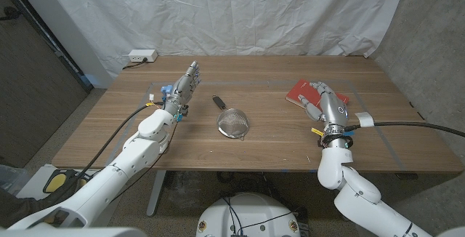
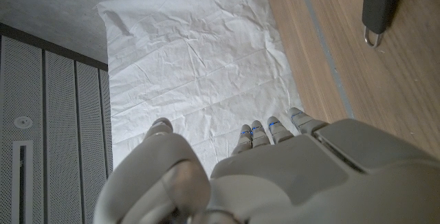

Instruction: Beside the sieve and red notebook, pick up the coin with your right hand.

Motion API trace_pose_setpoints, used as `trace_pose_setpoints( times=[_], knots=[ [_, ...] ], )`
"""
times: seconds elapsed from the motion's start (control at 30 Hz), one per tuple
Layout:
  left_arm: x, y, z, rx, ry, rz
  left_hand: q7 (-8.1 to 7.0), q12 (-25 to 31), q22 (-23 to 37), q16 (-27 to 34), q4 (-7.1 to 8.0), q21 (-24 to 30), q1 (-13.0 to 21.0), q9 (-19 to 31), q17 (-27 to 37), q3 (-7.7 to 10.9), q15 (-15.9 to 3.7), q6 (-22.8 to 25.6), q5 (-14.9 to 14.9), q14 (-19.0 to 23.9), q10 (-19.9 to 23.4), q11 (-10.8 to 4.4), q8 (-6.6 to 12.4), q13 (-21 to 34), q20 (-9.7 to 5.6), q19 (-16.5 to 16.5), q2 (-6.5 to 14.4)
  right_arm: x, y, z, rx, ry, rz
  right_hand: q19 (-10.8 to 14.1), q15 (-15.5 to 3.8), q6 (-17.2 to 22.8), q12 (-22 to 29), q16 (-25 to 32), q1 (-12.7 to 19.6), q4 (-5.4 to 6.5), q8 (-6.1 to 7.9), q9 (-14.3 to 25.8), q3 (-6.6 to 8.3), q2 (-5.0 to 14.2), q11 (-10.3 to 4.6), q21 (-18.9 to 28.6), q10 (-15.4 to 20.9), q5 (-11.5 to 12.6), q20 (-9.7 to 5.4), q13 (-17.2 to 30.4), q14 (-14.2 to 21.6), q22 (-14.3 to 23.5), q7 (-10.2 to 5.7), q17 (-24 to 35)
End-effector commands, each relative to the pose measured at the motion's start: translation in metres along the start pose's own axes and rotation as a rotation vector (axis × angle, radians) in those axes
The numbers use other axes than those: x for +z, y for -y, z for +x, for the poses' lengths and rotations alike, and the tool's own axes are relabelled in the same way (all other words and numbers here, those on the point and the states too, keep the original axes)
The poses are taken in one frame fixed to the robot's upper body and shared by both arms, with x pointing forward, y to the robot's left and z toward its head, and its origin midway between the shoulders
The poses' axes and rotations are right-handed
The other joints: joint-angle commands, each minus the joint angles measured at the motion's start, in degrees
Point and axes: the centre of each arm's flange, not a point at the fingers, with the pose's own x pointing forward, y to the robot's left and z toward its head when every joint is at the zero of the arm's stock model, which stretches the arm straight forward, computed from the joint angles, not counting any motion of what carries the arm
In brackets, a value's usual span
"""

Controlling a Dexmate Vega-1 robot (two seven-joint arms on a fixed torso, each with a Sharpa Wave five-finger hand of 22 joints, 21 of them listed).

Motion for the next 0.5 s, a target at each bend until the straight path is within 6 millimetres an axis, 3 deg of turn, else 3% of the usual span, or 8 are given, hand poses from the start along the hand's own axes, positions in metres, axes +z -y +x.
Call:
trace_pose_setpoints(
  times=[0.03,0.5],
  knots=[
    [0.0024,0.0012,-0.0067,0.01,0.014,0.001,0.0,-0.05,0.05,-0.02,0.05,-0.22,0.33,0.1,0.22,-0.45,0.32,0.09,0.2,-0.24,-0.1,0.34,0.21,0.18,-2.05,-0.32,0.51,0.0066,-0.0003,0.0012,0.018,-0.024,-0.134,-0.16,0.1,-0.09,-0.28,-0.21,1.84,-0.09,0.13,0.48,0.62,-0.43,-0.5,-0.28,-0.86,0.63,0.08,0.17,-0.15,0.12,-0.09,0.2],
    [0.0029,0.0008,-0.0145,0.029,0.02,-0.003,0.06,-0.08,0.06,-0.03,0.08,-0.3,0.34,0.11,0.22,-0.65,0.41,0.12,0.17,-0.27,-0.13,0.64,0.19,0.19,-2.0,-0.31,0.61,0.0101,-0.0076,0.0063,0.045,-0.053,-0.256,-0.43,-1.73,0.18,-0.41,-0.4,5.73,-0.04,0.41,1.19,0.81,-1.68,-0.98,-0.83,-1.86,1.69,-0.46,0.34,-1.02,0.18,-0.45,0.18]
  ],
)
